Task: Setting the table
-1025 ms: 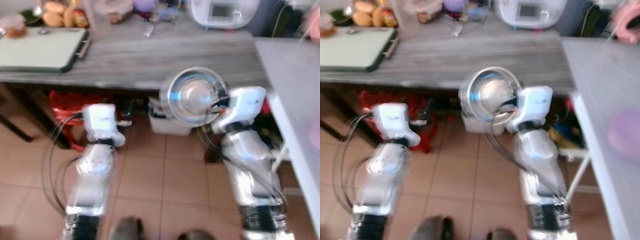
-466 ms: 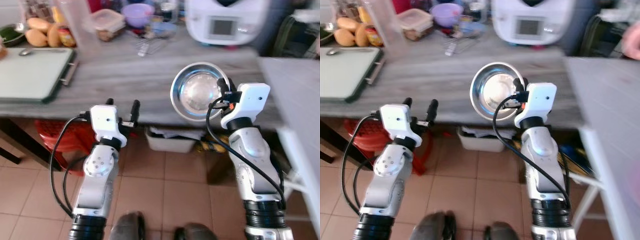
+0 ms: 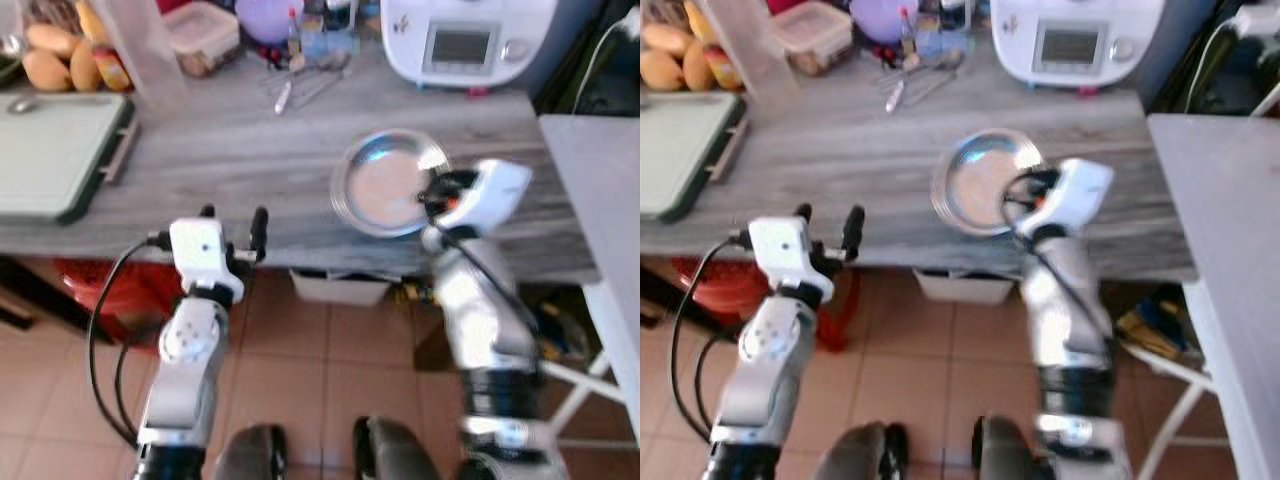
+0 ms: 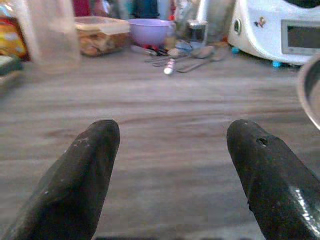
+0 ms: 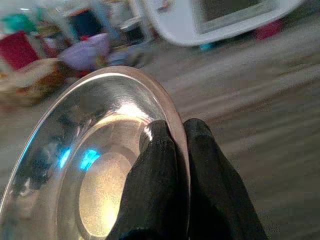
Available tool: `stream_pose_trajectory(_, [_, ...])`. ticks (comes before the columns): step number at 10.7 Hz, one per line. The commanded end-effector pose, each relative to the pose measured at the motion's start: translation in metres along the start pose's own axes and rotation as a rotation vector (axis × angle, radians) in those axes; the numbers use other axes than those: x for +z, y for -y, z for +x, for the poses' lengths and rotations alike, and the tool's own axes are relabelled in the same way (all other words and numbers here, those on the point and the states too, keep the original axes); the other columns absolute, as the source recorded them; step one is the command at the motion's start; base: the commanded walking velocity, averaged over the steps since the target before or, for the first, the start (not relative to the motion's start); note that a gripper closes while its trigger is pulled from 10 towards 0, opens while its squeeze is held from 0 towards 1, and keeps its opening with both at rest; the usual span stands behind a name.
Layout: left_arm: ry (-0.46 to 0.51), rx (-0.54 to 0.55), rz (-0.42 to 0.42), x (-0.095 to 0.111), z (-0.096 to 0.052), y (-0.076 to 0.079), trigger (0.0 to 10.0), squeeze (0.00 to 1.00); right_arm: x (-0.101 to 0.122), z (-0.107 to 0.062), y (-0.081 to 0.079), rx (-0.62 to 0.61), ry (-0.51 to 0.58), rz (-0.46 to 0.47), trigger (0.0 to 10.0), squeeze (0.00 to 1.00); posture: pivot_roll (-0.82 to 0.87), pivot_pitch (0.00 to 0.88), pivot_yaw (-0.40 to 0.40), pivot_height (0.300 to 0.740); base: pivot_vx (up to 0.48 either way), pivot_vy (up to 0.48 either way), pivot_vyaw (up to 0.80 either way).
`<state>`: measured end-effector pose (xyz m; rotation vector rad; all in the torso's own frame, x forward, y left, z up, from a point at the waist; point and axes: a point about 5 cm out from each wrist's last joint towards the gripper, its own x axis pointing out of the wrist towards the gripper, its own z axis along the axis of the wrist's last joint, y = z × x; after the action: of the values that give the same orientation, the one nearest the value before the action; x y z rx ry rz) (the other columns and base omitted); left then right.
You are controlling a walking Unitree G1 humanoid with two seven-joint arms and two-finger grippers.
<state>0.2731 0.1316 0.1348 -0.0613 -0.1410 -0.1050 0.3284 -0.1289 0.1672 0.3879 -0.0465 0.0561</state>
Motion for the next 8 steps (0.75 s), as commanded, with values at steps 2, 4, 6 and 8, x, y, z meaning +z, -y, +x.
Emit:
stream_pose_trajectory(2, [-0.021,0.055,-0.002,0.000,-0.008,-0.010,10.0,0.00,-0.009,0.005,-0.017,0.046,-0.091,0.073,10.0,0.00,-0.01,0.199,0.014,0.740,0.000,0.000,0.00])
stream_pose_trajectory(4, [-0.048,0.134,0.039,-0.003,-0.019,-0.031,10.0,0.00,-0.017,0.013,-0.019,0.068,-0.187,0.123,10.0,0.00,0.00,0.218,0.010,0.740,0.000,0.000,0.00])
stream_pose_trajectory(6, [-0.066,0.138,0.073,-0.004,-0.025,-0.032,10.0,0.00,-0.008,0.031,-0.021,0.068,-0.214,0.126,10.0,0.00,0.00,0.225,0.002,0.740,0.000,0.000,0.00])
stream_pose_trajectory(8, [-0.071,0.136,0.073,-0.003,-0.026,-0.030,10.0,0.00,-0.004,0.046,-0.019,0.057,-0.264,0.139,10.0,0.00,0.01,0.232,0.001,0.740,0.000,0.000,0.00])
